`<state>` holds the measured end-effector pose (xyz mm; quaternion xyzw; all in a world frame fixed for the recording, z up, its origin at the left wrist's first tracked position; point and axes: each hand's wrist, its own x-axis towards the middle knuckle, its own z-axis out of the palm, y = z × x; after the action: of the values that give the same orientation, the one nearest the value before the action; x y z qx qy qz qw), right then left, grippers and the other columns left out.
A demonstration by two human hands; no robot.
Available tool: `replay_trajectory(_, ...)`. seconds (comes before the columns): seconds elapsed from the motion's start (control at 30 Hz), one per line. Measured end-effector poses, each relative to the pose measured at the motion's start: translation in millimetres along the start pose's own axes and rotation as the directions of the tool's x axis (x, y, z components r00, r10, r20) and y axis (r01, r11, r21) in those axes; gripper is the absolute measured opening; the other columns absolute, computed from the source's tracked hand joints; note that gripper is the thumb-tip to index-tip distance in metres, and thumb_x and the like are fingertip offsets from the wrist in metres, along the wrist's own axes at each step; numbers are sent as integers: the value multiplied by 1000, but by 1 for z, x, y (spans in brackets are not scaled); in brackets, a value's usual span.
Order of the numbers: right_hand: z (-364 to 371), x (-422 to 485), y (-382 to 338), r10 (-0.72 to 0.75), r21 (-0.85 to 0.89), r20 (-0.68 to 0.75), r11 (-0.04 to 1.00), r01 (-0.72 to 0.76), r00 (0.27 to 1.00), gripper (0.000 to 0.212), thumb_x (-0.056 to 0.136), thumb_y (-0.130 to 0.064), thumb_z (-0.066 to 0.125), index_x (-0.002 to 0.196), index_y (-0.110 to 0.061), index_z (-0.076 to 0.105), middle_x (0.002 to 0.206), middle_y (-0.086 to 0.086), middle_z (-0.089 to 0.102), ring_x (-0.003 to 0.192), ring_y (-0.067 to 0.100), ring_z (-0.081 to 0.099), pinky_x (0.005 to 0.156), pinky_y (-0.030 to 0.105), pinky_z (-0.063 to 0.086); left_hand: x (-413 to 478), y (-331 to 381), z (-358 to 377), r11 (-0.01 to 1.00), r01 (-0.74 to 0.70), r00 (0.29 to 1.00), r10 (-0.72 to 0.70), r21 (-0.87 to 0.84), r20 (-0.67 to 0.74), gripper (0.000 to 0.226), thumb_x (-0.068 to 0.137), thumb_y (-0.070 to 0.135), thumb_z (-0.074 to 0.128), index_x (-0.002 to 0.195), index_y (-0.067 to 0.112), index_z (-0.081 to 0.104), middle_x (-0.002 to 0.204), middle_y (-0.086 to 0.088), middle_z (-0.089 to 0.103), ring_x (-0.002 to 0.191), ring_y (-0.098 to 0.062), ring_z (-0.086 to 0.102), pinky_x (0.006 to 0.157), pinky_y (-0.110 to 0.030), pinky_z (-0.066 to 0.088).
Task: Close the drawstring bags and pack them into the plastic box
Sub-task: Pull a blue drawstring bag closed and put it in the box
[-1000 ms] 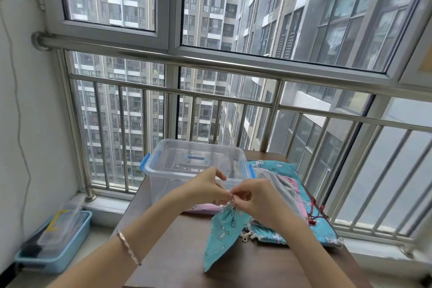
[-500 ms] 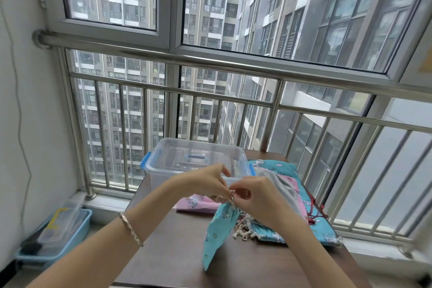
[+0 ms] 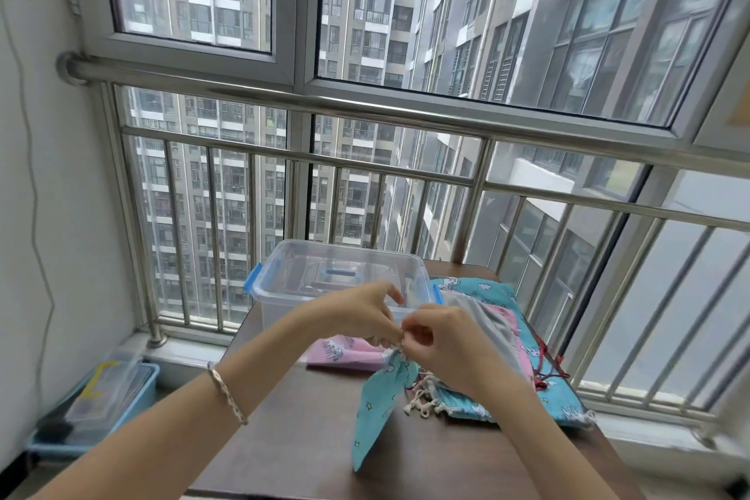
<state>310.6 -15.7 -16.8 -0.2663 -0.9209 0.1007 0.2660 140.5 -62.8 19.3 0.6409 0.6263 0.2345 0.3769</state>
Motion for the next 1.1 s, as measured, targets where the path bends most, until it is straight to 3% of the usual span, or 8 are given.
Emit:
replay_trajectory(0.2, -1, 6, 9, 262, 416, 190, 851, -320, 946, 16, 85, -17, 63, 70, -21, 69, 67, -4, 60, 61, 3, 49, 62, 22, 39, -2, -3, 6, 970, -177, 974, 197, 170, -112, 37, 88, 22, 68, 119, 19, 48, 87, 2, 70, 69, -5, 61, 58, -17, 47)
replay_trajectory(0.53, 7, -1, 14, 252, 618, 25, 756, -213, 967, 8, 79, -6, 71, 82, -13, 68, 71, 11, 69, 63, 17, 61, 62, 34, 51, 1, -7, 6, 974, -221, 973, 223, 53, -57, 30, 91, 16, 62, 115, 20, 44, 89, 0, 66, 84, -16, 63, 85, -39, 55)
replay_trajectory(0.67, 3, 1, 16, 313, 819, 104, 511, -260, 944, 29, 80, 7, 68, 98, -6, 49, 76, 15, 67, 70, 26, 62, 67, 33, 51, 2, -8, 5, 973, -230, 971, 231, 18, -54, 29, 92, 13, 62, 117, 16, 47, 91, -2, 67, 82, -14, 64, 83, -34, 55)
replay_trajectory(0.8, 8, 2, 17, 340, 944, 265, 97, -314, 902, 45, 57, -6, 80, 89, -9, 48, 70, 10, 58, 57, 15, 46, 51, 20, 40, 1, -8, 5, 973, -220, 964, 227, 64, -137, 20, 93, 16, 61, 110, 7, 61, 91, -2, 68, 85, -15, 67, 79, -27, 57)
replay_trajectory(0.87, 15, 0, 18, 368, 956, 263, 21, -291, 892, 42, 57, -4, 80, 84, -9, 48, 67, 9, 56, 54, 13, 47, 49, 19, 39, 2, -8, 8, 970, -203, 953, 228, 137, -200, 14, 93, 19, 61, 102, 9, 64, 85, 1, 68, 81, -14, 66, 75, -25, 56)
replay_trajectory(0.93, 20, -2, 16, 401, 957, 214, 96, -273, 891, 34, 62, -4, 78, 81, -10, 50, 72, 13, 59, 60, 16, 49, 55, 22, 40, 4, -11, 11, 960, -181, 941, 233, 215, -246, 10, 93, 22, 61, 93, 13, 65, 79, 4, 64, 73, -12, 61, 67, -24, 51)
replay_trajectory(1.0, 23, -3, 13, 428, 917, 94, 314, -245, 899, 25, 68, -2, 78, 76, -10, 56, 73, 12, 61, 65, 17, 52, 60, 24, 41, 6, -14, 14, 962, -141, 947, 200, 233, -251, 13, 93, 26, 59, 87, 16, 65, 76, 3, 63, 68, -12, 56, 64, -26, 46)
replay_trajectory(1.1, 25, -3, 11, 399, 764, -96, 617, -190, 912, 15, 77, -2, 74, 74, -12, 64, 62, 7, 58, 60, 15, 49, 55, 25, 41, 8, -16, 16, 995, -96, 977, 92, -10, -193, 18, 95, 25, 56, 84, 13, 61, 73, 2, 60, 66, -9, 54, 61, -21, 46)
